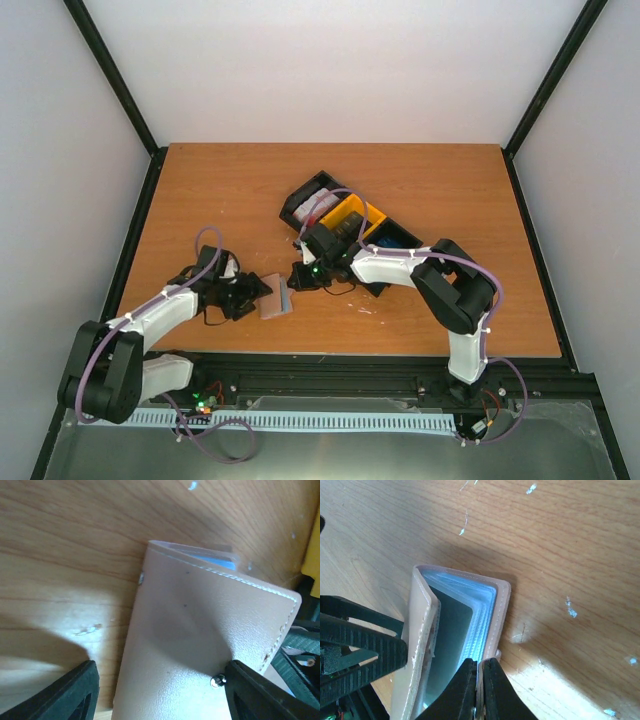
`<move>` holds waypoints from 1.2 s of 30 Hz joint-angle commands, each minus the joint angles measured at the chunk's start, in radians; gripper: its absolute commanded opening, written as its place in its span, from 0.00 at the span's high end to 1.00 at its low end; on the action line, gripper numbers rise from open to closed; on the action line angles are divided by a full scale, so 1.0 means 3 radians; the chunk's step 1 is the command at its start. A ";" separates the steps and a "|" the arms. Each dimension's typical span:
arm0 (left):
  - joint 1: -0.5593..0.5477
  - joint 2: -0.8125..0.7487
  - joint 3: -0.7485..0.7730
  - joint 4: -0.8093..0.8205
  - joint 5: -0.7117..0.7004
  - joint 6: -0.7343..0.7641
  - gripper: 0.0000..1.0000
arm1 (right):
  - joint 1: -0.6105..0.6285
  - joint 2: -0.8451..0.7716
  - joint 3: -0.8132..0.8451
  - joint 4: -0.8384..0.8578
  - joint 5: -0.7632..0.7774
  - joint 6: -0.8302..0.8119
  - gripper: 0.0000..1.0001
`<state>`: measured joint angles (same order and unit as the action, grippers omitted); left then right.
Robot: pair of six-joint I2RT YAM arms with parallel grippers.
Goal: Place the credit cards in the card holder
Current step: Close the card holder at the center of the board.
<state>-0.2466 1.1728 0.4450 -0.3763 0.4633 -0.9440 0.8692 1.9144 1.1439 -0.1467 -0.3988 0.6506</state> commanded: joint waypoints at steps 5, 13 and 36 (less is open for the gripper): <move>0.0009 -0.0037 -0.0132 0.0299 0.0387 0.0157 0.37 | -0.0013 -0.0031 0.0101 -0.0022 0.0002 -0.0035 0.93; -0.0046 0.0098 -0.0152 0.0426 0.0280 -0.0049 0.50 | -0.0004 -0.0087 -0.0017 0.0157 -0.0263 -0.0084 0.92; -0.0381 0.0360 0.0374 0.0066 -0.0060 -0.0066 0.31 | 0.0109 0.0298 0.0364 -0.0566 0.0187 -0.0067 0.92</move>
<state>-0.3561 1.3300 0.5518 -0.3176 0.4698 -1.0000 0.8886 1.9656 1.2121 -0.2394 -0.3687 0.6331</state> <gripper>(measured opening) 0.685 0.079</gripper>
